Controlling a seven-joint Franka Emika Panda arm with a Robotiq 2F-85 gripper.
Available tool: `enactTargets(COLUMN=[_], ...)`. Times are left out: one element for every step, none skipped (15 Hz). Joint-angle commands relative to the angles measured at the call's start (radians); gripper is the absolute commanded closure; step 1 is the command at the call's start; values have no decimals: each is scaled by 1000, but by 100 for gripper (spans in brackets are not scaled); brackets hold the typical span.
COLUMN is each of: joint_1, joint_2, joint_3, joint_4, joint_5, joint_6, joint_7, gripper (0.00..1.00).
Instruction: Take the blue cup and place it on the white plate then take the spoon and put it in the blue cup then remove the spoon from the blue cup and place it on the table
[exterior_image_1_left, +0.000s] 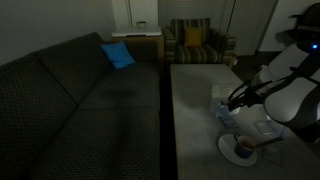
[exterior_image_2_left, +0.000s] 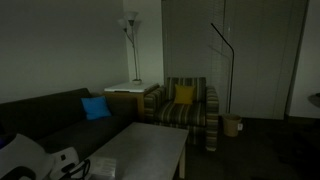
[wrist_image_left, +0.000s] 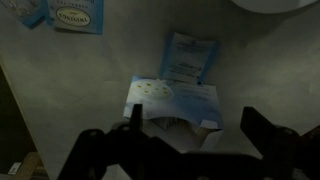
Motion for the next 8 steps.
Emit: enactTargets(joint_1=[9, 12, 16, 18, 20, 24, 23, 12], joint_2=[5, 5, 5, 4, 4, 2, 1, -3], joint_3=[-7, -9, -10, -10, -11, -14, -12, 1], joint_4=[5, 4, 3, 2, 2, 0, -2, -3], joint_5=[64, 83, 101, 118, 132, 144, 151, 140], joint_6=[-14, -16, -17, -20, -23, -28, -35, -46], joint_7=[17, 24, 31, 38, 43, 47, 50, 43], gripper=[0, 0, 0, 0, 0, 0, 0, 0])
